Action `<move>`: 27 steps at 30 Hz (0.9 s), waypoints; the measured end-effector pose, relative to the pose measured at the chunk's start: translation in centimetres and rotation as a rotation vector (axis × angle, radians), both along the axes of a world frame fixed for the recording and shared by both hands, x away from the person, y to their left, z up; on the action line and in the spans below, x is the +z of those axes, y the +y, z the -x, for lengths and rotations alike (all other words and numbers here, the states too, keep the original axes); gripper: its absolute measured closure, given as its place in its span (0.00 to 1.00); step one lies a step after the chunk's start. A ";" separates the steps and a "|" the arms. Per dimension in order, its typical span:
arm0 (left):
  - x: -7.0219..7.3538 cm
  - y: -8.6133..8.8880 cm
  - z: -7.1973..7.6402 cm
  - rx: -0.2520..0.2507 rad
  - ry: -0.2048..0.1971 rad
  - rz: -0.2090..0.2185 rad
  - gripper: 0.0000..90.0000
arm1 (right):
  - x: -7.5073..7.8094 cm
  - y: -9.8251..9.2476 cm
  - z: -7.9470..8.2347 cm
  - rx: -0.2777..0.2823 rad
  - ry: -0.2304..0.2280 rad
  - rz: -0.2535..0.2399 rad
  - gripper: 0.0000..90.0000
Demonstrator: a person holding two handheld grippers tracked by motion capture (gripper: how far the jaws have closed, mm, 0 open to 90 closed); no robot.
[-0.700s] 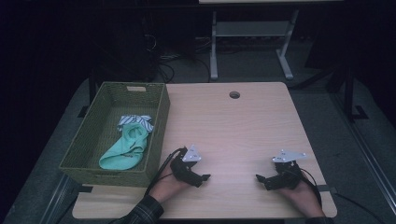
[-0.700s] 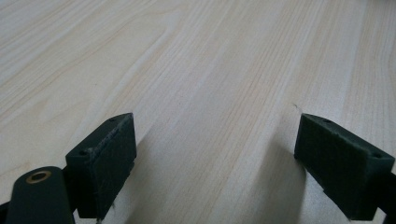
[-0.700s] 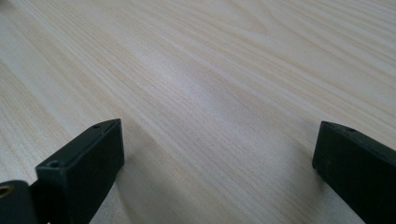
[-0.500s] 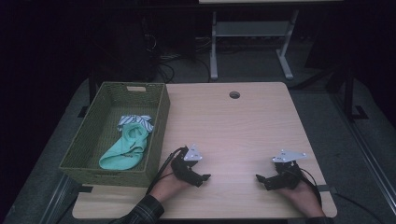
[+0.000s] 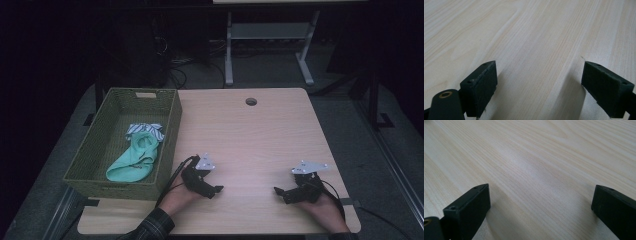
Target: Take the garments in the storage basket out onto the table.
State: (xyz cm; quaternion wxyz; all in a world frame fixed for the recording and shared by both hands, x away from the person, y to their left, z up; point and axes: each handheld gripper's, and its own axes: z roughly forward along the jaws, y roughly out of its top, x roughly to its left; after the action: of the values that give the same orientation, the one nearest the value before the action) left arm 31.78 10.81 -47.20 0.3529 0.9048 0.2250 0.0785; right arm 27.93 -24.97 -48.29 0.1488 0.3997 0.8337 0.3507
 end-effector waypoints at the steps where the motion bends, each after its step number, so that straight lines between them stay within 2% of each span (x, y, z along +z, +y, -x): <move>1: 0.0 0.0 0.0 0.001 -0.001 -0.001 0.14 | 0.0 0.0 0.0 -0.003 0.003 0.000 0.02; 5: 0.1 0.2 -0.1 0.011 0.000 -0.003 0.14 | 0.0 0.0 0.0 -0.003 0.003 0.000 0.02; 8: 0.5 0.5 -0.1 0.015 -0.012 0.010 0.14 | 0.0 0.0 0.0 -0.003 0.003 0.000 0.02; 14: 0.8 0.6 -0.1 0.019 -0.011 0.026 0.14 | 0.0 0.0 0.0 -0.004 0.006 -0.002 0.02; 23: 0.9 0.7 -0.1 0.019 0.001 0.032 0.14 | 0.0 0.0 0.0 -0.002 0.004 -0.001 0.02; 27: 1.0 0.8 -0.2 0.027 0.004 0.049 0.14 | 0.0 0.0 0.0 -0.004 0.006 -0.001 0.02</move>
State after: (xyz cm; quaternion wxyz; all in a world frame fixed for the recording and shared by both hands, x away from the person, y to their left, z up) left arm 31.99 11.58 -46.18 0.3733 0.8929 0.2401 0.0758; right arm 27.89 -24.95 -48.27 0.1467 0.4023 0.8332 0.3497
